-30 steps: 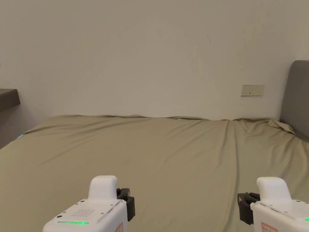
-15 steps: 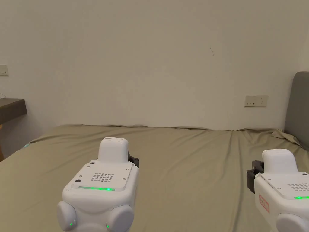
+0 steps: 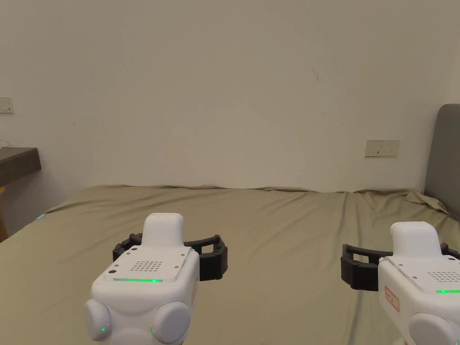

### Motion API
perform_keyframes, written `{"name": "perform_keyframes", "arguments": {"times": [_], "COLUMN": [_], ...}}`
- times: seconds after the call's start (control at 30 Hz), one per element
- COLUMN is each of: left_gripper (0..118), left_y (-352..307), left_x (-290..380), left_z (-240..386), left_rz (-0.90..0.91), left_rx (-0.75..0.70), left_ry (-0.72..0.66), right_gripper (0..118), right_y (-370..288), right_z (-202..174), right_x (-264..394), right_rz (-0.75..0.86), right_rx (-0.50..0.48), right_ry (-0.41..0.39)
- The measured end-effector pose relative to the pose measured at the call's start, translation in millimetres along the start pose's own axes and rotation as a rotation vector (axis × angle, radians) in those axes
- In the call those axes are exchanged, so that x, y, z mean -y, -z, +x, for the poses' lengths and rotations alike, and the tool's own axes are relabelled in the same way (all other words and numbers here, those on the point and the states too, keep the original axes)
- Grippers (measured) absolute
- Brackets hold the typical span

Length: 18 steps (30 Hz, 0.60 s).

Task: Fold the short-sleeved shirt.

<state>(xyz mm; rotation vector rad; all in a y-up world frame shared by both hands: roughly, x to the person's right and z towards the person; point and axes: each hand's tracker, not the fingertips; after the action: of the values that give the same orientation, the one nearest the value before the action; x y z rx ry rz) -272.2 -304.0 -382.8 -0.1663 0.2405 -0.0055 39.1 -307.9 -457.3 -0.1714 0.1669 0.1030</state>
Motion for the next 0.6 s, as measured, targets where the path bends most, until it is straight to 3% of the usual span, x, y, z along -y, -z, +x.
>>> {"name": "perform_keyframes", "arguments": {"times": [0.5, 0.6], "left_gripper": [118, 118], "left_y": [1.5, 1.1], "left_x": [2.1, 1.4], "left_z": [-14.1, -14.5], "left_rz": [0.009, 0.012], "left_rx": [-0.046, -0.040], "left_ry": [-0.038, -0.025], "right_gripper": [118, 118], "right_y": [0.7, -3.5], "right_z": [-2.1, -0.8], "right_x": [-0.7, -0.8], "right_rz": [0.049, 0.081], "right_rx": [0.045, 0.018], "right_ry": [0.062, 0.066]}}
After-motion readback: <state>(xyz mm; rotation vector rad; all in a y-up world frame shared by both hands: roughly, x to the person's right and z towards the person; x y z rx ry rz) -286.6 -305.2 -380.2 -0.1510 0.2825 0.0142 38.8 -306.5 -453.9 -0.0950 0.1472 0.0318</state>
